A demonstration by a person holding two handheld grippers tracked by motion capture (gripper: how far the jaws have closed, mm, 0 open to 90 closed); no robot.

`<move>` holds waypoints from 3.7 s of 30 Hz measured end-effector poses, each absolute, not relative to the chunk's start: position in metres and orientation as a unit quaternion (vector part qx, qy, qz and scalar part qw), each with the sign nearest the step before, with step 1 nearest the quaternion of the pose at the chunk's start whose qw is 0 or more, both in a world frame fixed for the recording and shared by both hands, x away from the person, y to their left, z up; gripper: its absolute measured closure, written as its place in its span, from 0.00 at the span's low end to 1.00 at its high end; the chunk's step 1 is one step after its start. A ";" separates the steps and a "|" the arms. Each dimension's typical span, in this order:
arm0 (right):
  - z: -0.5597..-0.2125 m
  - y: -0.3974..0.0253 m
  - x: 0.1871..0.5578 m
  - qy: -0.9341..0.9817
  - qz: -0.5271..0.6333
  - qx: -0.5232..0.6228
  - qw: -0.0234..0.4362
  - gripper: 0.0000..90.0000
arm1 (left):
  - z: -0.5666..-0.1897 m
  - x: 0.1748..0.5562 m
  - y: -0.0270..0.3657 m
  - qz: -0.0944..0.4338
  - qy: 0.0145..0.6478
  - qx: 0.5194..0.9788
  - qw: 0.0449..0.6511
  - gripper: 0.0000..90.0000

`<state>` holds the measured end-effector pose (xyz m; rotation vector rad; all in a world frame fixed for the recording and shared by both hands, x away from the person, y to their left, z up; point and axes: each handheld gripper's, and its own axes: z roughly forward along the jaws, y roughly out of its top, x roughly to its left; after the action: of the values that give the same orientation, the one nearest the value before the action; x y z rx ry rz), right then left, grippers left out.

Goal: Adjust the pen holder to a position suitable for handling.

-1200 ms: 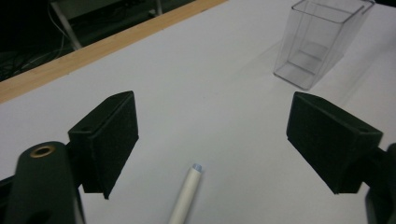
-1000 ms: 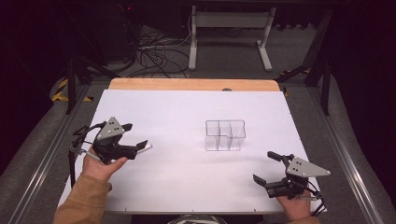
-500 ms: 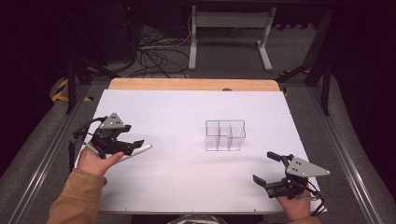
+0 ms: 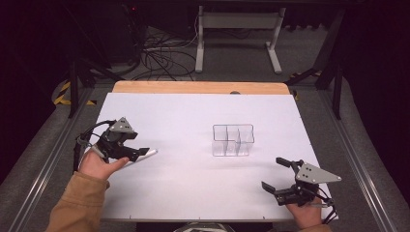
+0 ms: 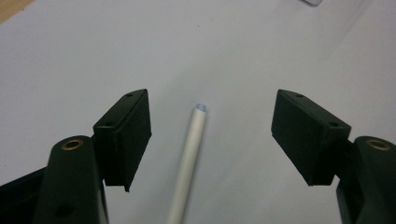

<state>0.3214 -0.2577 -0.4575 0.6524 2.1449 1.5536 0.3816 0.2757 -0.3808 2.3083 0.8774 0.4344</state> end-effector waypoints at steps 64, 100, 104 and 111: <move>-0.459 -0.259 0.322 0.775 0.558 0.225 0.193 0.05 | -0.438 0.430 0.252 0.090 0.297 0.948 0.065 0.83; -0.459 -0.259 0.323 0.774 0.558 0.226 0.194 0.05 | -0.414 0.417 0.250 0.120 0.283 0.947 0.090 0.87; -0.459 -0.259 0.322 0.774 0.558 0.226 0.195 0.05 | -0.409 0.416 0.252 0.124 0.287 0.944 0.108 0.87; -0.459 -0.259 0.322 0.774 0.558 0.226 0.195 0.05 | -0.398 0.413 0.255 0.154 0.293 0.932 0.146 0.87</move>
<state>0.3224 -0.2588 -0.4592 0.6339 2.1708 1.5632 0.4134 0.2555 -0.3983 2.6845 0.8429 0.4440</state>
